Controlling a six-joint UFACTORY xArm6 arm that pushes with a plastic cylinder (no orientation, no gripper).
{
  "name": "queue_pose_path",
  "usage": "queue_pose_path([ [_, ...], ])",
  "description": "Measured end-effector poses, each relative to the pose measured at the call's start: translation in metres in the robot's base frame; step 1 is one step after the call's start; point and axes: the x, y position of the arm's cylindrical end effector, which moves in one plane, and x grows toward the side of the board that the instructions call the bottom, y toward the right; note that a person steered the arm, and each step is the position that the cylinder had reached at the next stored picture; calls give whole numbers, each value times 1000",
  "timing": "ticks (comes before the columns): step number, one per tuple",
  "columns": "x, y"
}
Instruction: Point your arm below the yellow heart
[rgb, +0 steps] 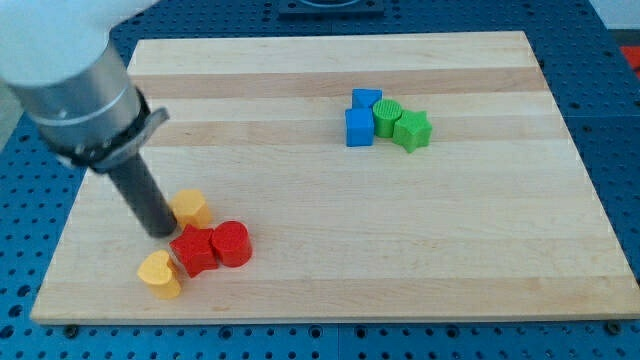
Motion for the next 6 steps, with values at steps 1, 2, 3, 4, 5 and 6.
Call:
queue_pose_path([
  [1,-2,0],
  [2,-31,0],
  [3,-30,-1],
  [4,-17,-12],
  [5,-10,-43],
  [6,-10,-44],
])
